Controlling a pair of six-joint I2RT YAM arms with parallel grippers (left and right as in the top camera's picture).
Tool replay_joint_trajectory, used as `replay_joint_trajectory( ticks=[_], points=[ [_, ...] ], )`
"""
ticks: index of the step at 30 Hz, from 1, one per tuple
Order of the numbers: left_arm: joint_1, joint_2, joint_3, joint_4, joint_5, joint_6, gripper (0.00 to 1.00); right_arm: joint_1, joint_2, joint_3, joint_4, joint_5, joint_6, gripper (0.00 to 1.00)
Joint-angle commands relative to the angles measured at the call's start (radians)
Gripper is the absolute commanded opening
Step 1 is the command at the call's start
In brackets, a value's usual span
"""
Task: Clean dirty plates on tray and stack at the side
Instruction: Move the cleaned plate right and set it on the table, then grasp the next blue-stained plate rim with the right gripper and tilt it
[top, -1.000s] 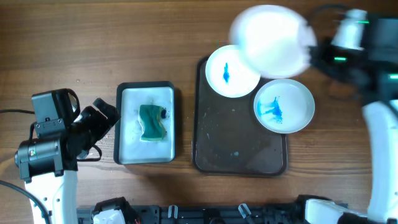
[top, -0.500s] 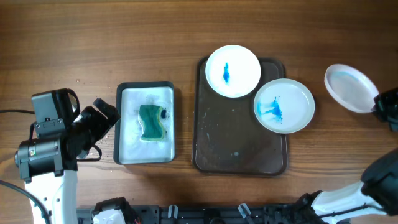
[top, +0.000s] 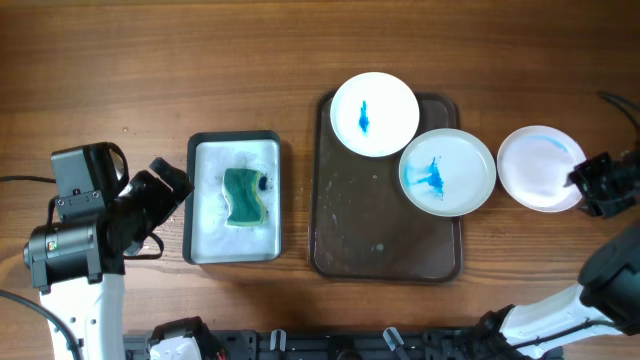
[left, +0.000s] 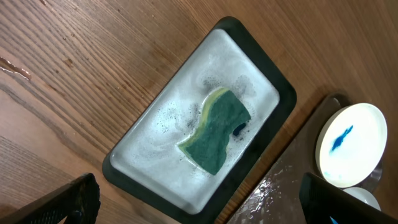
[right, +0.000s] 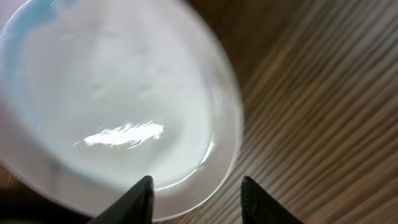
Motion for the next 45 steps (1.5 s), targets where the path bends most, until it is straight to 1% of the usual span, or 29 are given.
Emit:
replay_joint_trajectory(
  ticks=[1,3,6,8,11,15,19,21,22,23,24,25,26,33,35,38,42,45],
  points=[
    [0.006,-0.005,0.003,0.0,0.008,0.007,1.0,0.092,-0.153,0.002,-0.004,-0.018,-0.061,0.54],
    [0.006,-0.005,0.003,0.0,0.008,0.007,1.0,0.154,-0.221,0.002,-0.008,-0.054,-0.115,0.59],
    [0.006,-0.005,0.003,0.0,0.008,0.007,1.0,0.23,-0.253,0.002,-0.01,-0.089,-0.194,0.63],
    [0.006,-0.005,0.003,0.0,0.008,0.007,1.0,0.291,-0.247,-0.006,-0.007,-0.084,-0.245,0.64],
    [0.006,-0.005,0.003,0.0,0.008,0.007,1.0,0.363,-0.235,-0.062,0.039,-0.018,-0.249,0.66],
    [0.006,-0.005,0.003,0.0,0.008,0.007,1.0,0.429,-0.224,-0.192,0.19,0.004,-0.257,0.67],
    [0.006,-0.005,0.003,0.0,0.008,0.007,1.0,0.43,-0.211,-0.288,0.315,0.003,-0.259,0.67],
    [0.006,-0.005,0.003,0.0,0.008,0.007,1.0,0.43,-0.204,-0.328,0.36,0.004,-0.254,0.65],
    [0.006,-0.005,0.003,0.0,0.008,0.007,1.0,0.43,-0.198,-0.342,0.37,0.004,-0.254,0.62],
    [0.006,-0.005,0.003,0.0,0.008,0.007,1.0,0.43,-0.193,-0.352,0.372,0.003,-0.25,0.55],
    [0.006,-0.005,0.003,0.0,0.008,0.007,1.0,0.43,-0.187,-0.359,0.371,0.003,-0.241,0.42],
    [0.006,-0.005,0.003,0.0,0.008,0.007,1.0,0.43,-0.182,-0.361,0.362,0.004,-0.222,0.17],
    [0.006,-0.005,0.003,0.0,0.008,0.007,1.0,0.43,-0.181,-0.36,0.354,0.003,-0.213,0.04],
    [0.006,-0.005,0.003,0.0,0.008,0.007,1.0,0.43,-0.263,-0.312,0.229,0.002,-0.172,0.04],
    [0.006,-0.005,0.003,0.0,0.008,0.007,1.0,0.432,-0.313,-0.294,0.174,-0.003,-0.172,0.04],
    [0.006,-0.005,0.003,0.0,0.008,0.007,1.0,0.459,-0.389,-0.291,0.109,-0.061,-0.172,0.04],
    [0.006,-0.005,0.003,0.0,0.008,0.007,1.0,0.563,-0.454,-0.303,0.038,-0.124,-0.172,0.04],
    [0.006,-0.005,0.003,0.0,0.008,0.007,1.0,0.673,-0.455,-0.351,0.05,-0.13,-0.124,0.04]
  ],
)
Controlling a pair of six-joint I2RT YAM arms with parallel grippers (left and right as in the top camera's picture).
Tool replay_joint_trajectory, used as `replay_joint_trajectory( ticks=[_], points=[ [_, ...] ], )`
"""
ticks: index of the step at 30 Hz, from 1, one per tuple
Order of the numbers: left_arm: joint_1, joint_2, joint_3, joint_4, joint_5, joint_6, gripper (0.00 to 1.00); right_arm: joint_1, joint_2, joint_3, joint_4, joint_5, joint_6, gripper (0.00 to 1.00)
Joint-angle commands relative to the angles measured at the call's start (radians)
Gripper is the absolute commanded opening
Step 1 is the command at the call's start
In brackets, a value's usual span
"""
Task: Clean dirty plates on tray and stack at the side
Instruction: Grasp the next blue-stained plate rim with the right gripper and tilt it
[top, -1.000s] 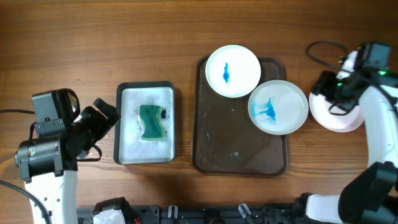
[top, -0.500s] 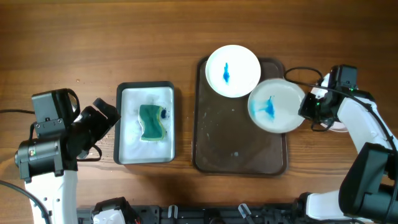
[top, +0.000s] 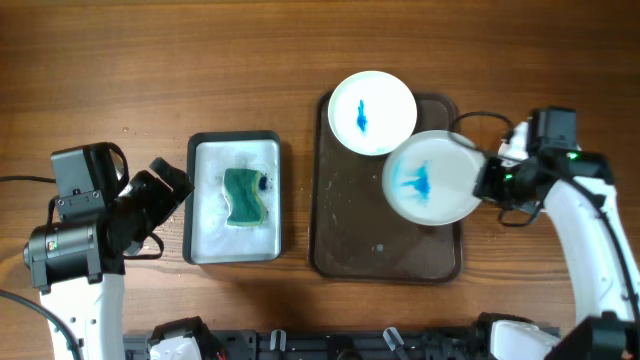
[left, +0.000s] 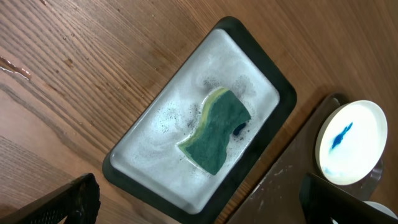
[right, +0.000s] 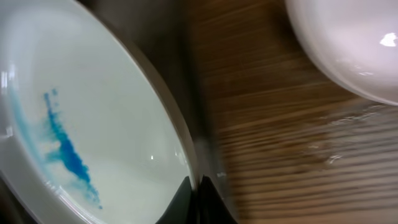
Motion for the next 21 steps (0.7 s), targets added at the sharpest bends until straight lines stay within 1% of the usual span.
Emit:
replay_joint_trajectory(
  ticks=[1,4,6,9,10,11,12,14,17,19,20,21],
  points=[
    [0.006,-0.005,0.003,0.0,0.008,0.007,1.0,0.148,0.0,-0.066,0.035,-0.058,0.092,0.04],
    [0.006,-0.005,0.003,0.0,0.008,0.007,1.0,0.256,0.016,-0.165,0.153,-0.019,0.228,0.04],
    [0.006,-0.005,0.003,0.0,0.008,0.007,1.0,0.301,0.027,-0.225,0.242,0.026,0.325,0.05],
    [0.006,-0.005,0.003,0.005,0.009,0.003,1.0,0.32,0.043,-0.259,0.316,0.066,0.379,0.04],
    [0.006,-0.005,0.003,0.013,0.009,0.003,1.0,0.319,0.043,-0.258,0.327,0.076,0.381,0.06],
    [0.006,-0.005,0.003,0.024,0.009,0.003,1.0,0.316,0.041,-0.256,0.337,0.078,0.381,0.15],
    [0.006,-0.005,0.003,0.035,0.009,0.004,1.0,0.31,0.032,-0.248,0.343,0.075,0.371,0.27],
    [0.006,-0.005,0.003,0.037,0.024,0.0,1.0,0.298,0.009,-0.22,0.325,0.075,0.359,0.4],
    [0.006,-0.005,0.003,0.038,0.082,0.005,1.0,0.295,-0.052,-0.168,0.29,0.072,0.279,0.41],
    [0.004,-0.002,0.003,0.038,0.138,0.057,1.0,0.295,-0.103,-0.14,0.27,0.071,0.225,0.41],
    [-0.008,0.006,0.002,0.035,0.173,0.101,1.0,0.296,-0.137,-0.128,0.259,0.071,0.203,0.41],
    [-0.023,0.014,-0.001,0.029,0.183,0.118,1.0,0.296,-0.157,-0.123,0.256,0.071,0.192,0.41]
  ],
)
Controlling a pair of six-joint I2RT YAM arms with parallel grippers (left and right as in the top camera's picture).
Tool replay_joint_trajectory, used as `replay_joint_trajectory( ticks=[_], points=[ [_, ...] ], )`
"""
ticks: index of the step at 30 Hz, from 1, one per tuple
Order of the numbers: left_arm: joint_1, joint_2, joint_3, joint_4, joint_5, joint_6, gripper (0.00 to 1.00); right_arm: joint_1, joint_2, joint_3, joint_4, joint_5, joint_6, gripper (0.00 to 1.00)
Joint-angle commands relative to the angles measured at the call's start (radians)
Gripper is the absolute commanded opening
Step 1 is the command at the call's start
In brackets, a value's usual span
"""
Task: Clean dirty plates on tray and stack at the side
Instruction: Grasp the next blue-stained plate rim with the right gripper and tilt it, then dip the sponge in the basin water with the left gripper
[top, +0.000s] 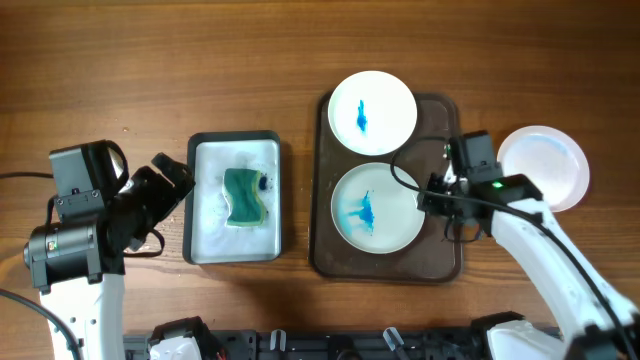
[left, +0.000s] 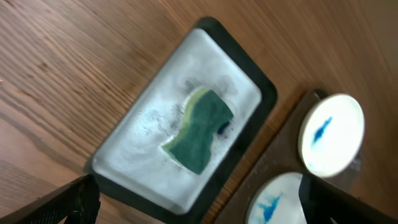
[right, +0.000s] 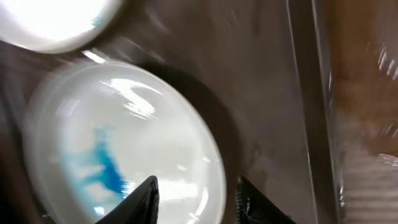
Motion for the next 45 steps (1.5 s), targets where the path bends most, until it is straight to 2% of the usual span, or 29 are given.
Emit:
replay_joint_trajectory(
  ticks=[1,4,8,11,13,14,17,22,25,27,29,30,34,37,39,40,42,43,45],
  points=[
    [-0.044,0.025,-0.007,-0.013,0.109,0.103,1.0,-0.002,-0.122,0.063,-0.017,0.017,-0.096,0.41],
    [-0.143,0.075,-0.046,-0.015,0.103,0.149,0.98,-0.002,-0.192,0.062,-0.02,0.016,-0.096,0.41],
    [-0.265,0.173,-0.075,0.004,0.094,0.142,0.94,-0.002,-0.221,0.062,-0.027,0.011,-0.095,0.41],
    [-0.308,0.235,-0.075,0.065,0.094,0.142,1.0,-0.002,-0.211,0.062,-0.04,0.01,-0.094,0.41],
    [-0.329,0.287,-0.078,0.109,0.038,0.109,0.8,-0.002,-0.196,0.062,-0.051,0.01,-0.093,0.41],
    [-0.337,0.307,-0.08,0.115,-0.003,0.071,0.75,-0.002,-0.192,0.062,-0.054,0.01,-0.093,0.41],
    [-0.366,0.404,-0.102,0.14,-0.127,-0.023,0.69,-0.002,-0.177,0.062,-0.073,0.011,-0.093,0.41],
    [-0.404,0.599,-0.121,0.22,-0.139,-0.025,0.65,-0.002,-0.165,0.062,-0.085,0.01,-0.093,0.41],
    [-0.418,0.685,-0.121,0.246,-0.122,-0.025,0.52,-0.002,-0.162,0.062,-0.085,0.011,-0.093,0.41],
    [-0.428,0.74,-0.121,0.26,-0.12,-0.024,0.36,-0.002,-0.161,0.062,-0.085,0.01,-0.093,0.41],
    [-0.432,0.784,-0.121,0.266,-0.12,-0.024,0.11,-0.002,-0.161,0.062,-0.085,0.011,-0.093,0.4],
    [-0.432,0.796,-0.121,0.266,-0.119,-0.024,0.04,-0.002,-0.161,0.062,-0.085,0.011,-0.093,0.4],
    [-0.422,0.794,-0.106,0.253,-0.11,-0.021,0.04,-0.002,-0.161,0.062,-0.085,0.01,-0.093,0.4],
    [-0.399,0.755,-0.041,0.175,-0.097,-0.016,0.06,-0.002,-0.161,0.062,-0.088,0.011,-0.093,0.4],
    [-0.389,0.726,0.006,0.136,-0.098,-0.008,0.2,-0.002,-0.161,0.062,-0.088,0.011,-0.093,0.4],
    [-0.386,0.713,0.026,0.126,-0.097,0.003,0.31,-0.002,-0.161,0.062,-0.088,0.011,-0.093,0.4],
    [-0.385,0.69,0.05,0.128,-0.098,0.022,0.61,-0.002,-0.161,0.062,-0.087,0.011,-0.093,0.4],
    [-0.385,0.678,0.052,0.148,-0.1,0.043,0.67,-0.002,-0.161,0.062,-0.087,0.011,-0.093,0.4],
    [-0.386,0.675,0.051,0.18,-0.13,0.065,0.63,-0.002,-0.161,0.062,-0.087,0.011,-0.093,0.4]
  ],
)
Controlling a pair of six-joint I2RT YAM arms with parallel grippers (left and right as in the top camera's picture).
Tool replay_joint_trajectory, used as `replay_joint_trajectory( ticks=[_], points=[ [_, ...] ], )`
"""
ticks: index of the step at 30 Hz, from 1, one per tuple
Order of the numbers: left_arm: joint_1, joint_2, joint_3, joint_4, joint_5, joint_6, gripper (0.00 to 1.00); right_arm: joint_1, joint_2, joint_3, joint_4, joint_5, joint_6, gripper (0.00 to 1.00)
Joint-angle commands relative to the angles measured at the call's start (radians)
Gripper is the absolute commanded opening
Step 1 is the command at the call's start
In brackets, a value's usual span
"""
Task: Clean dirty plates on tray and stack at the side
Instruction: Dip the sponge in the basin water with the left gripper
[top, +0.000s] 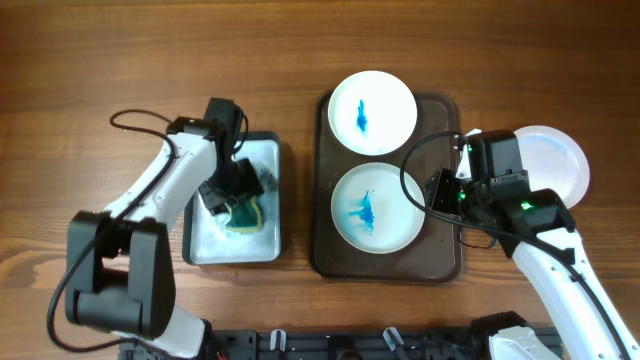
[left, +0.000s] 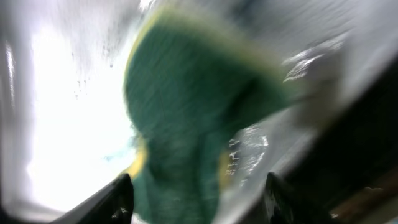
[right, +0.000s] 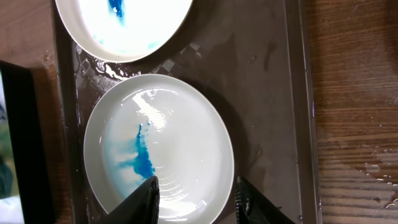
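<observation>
Two white plates with blue stains lie on the brown tray (top: 385, 262): one at its far end (top: 373, 113), one in its middle (top: 377, 207). A clean white plate (top: 560, 160) rests on the table right of the tray, partly under my right arm. My right gripper (right: 198, 196) hangs open above the middle plate's (right: 158, 149) right half, holding nothing. A green and yellow sponge (left: 193, 106) lies in the soapy white basin (top: 205, 240). My left gripper (left: 198, 186) is open, low over the sponge, one finger on each side.
The black-rimmed basin stands left of the tray with a strip of bare wood between them. Water spots wet the tray bottom and the wood by its right edge. Cables loop off both arms.
My left arm was parked at the far left of the table; now its open gripper is down in the basin astride the sponge. My right gripper sits higher over the middle plate, still open.
First my right gripper was open at the clean plate right of the tray, and a stained plate overhung the tray's right edge. Then it was shut on that plate's rim. Then the plate lay mid-tray, released. Now my left gripper is at the sponge.
</observation>
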Motion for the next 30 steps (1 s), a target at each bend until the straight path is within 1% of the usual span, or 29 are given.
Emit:
replay_joint_trajectory(
  ticks=[1,3,6,8,10,11,12,13,16,19,20,21,22,23,25,26,30],
  points=[
    [0.002,-0.042,0.026,0.044,-0.049,0.055,0.62,-0.002,0.006,0.015,0.0,0.011,-0.018,0.4],
    [-0.003,-0.031,0.005,0.076,-0.104,0.052,0.6,-0.002,0.006,0.016,-0.001,0.011,-0.018,0.4],
    [-0.004,-0.011,-0.055,0.137,-0.147,0.052,0.58,-0.002,0.006,0.016,-0.001,0.011,-0.018,0.4],
    [-0.004,0.007,-0.106,0.196,-0.148,0.052,0.54,-0.002,0.006,0.015,0.0,0.011,-0.018,0.4],
    [-0.004,0.026,-0.145,0.247,-0.148,0.052,0.45,-0.002,0.006,0.015,0.0,0.011,-0.018,0.4],
    [-0.004,0.038,-0.163,0.277,-0.148,0.052,0.36,-0.002,0.006,0.015,0.0,0.011,-0.017,0.4],
    [-0.003,0.045,-0.168,0.291,-0.148,0.052,0.14,-0.002,0.006,0.016,0.0,0.011,-0.017,0.4],
    [-0.003,0.047,-0.167,0.298,-0.148,0.052,0.04,-0.002,0.006,0.015,0.0,0.011,-0.017,0.4],
    [-0.001,0.038,-0.143,0.299,-0.144,0.052,0.04,-0.002,0.006,0.015,0.0,0.011,-0.018,0.4],
    [-0.001,0.022,-0.078,0.232,-0.136,0.052,0.04,-0.002,0.006,0.015,-0.002,0.011,-0.018,0.4],
    [-0.001,0.016,-0.05,0.2,-0.134,0.052,0.06,-0.002,0.006,0.015,-0.002,0.011,-0.018,0.4],
    [-0.001,0.01,-0.022,0.165,-0.127,0.052,0.2,-0.002,0.006,0.016,-0.002,0.011,-0.018,0.4],
    [-0.001,0.005,0.007,0.127,-0.114,0.052,0.26,-0.002,0.006,0.015,-0.002,0.01,-0.018,0.4],
    [-0.001,0.0,0.032,0.09,-0.1,0.052,0.36,-0.002,0.006,0.016,-0.002,0.011,-0.018,0.4],
    [-0.001,-0.009,0.063,0.029,-0.08,0.052,0.45,-0.002,0.006,0.015,-0.002,0.011,-0.018,0.4],
    [-0.001,-0.013,0.065,-0.006,-0.072,0.052,0.47,-0.002,0.006,0.015,-0.002,0.011,-0.018,0.4],
    [-0.003,-0.008,0.028,-0.018,-0.073,0.052,0.47,-0.002,0.006,0.016,-0.002,0.011,-0.018,0.4]
  ],
)
